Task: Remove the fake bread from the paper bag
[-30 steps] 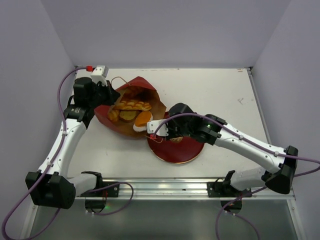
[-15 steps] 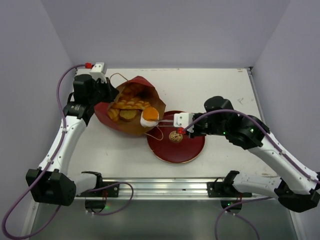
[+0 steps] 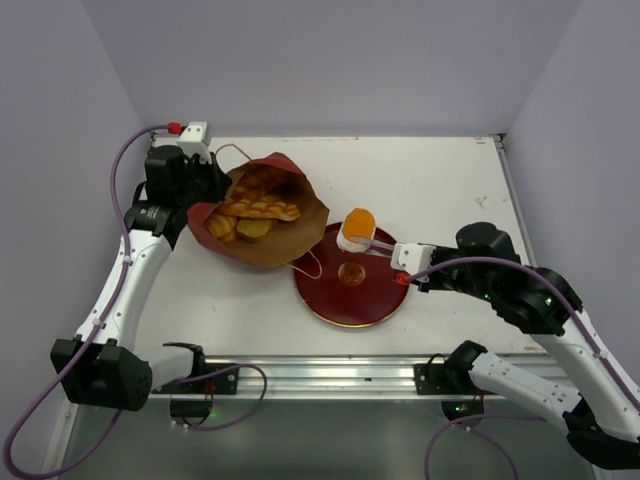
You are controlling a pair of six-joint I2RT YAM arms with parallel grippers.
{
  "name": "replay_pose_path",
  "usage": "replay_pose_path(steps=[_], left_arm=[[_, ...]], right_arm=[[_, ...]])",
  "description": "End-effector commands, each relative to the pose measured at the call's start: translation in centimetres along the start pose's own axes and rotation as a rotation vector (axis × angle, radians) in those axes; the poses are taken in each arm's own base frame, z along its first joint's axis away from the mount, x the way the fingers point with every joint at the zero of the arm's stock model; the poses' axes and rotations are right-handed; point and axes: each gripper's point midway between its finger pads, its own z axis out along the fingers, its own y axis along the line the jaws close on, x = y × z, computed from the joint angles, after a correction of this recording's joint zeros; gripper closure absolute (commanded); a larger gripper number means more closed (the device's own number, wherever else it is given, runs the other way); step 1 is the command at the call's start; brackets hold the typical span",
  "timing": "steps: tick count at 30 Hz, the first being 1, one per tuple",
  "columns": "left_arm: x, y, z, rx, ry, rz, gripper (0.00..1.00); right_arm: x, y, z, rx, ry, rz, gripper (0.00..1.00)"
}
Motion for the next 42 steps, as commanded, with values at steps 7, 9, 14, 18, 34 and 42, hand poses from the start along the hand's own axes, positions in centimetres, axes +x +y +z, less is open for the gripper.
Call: replay_pose_path(steps=[7,9,14,18,34,42], left_arm=[[-2.4,0.7,-1.8,-0.065,-0.08,0.057,1.0],[-2.4,0.7,-2.0,-0.068,-0.083,0.063,1.0],[-2.5,0.7,-2.3,-0.066,-0.092,0.064,1.0],[-2.4,0.5,-2.5,-0.058,-0.096,0.065,1.0],[-1.4,0.2,-2.2,-0.029,-0.09,0.049,1.0],[-1.3,0.1,-2.4,-0.028,-0.092,0.048,1.0]], right_arm=[[3.8,1.3,3.8,-0.011,0.133,-0.071,1.0],[4.3,1.4,5.0,-0.006,0.144,-0.073,1.0],[5.0,2.0,7.0,-0.01,0.167,-0.09,0.97],[5.2,3.7,7.5,-0.094,0.164,-0.106,0.93],[8.2,9.0,5.9,-0.315,0.216,-0.143,0.56],[7.1,8.7,5.5,-0.319,0.187,-0.131,0.49]])
